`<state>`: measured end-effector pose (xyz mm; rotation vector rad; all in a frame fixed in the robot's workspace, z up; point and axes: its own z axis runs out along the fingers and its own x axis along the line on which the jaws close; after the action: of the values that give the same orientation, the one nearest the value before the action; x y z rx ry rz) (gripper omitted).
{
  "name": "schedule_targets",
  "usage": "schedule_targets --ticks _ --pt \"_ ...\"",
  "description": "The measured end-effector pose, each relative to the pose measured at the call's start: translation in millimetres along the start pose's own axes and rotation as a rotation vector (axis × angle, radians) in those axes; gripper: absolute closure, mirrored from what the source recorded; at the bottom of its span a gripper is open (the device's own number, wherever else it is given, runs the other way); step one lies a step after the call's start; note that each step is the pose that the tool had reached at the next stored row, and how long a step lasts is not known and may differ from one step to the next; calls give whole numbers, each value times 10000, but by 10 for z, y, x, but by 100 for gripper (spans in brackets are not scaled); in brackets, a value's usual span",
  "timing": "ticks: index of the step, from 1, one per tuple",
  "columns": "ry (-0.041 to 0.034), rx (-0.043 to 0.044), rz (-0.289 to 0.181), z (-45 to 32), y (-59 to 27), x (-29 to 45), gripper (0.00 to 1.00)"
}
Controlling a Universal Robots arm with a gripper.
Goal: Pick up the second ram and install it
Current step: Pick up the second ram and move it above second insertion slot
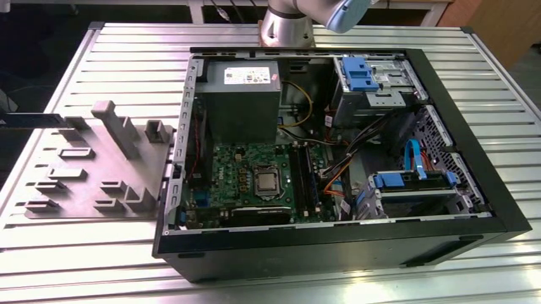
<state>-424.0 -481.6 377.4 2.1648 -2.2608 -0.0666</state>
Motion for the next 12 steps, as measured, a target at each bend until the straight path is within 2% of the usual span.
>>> schedule_targets --ticks 6,12 --pt "1 0 0 -110 4 -4 89" --pt "7 19 0 -151 10 -14 89"
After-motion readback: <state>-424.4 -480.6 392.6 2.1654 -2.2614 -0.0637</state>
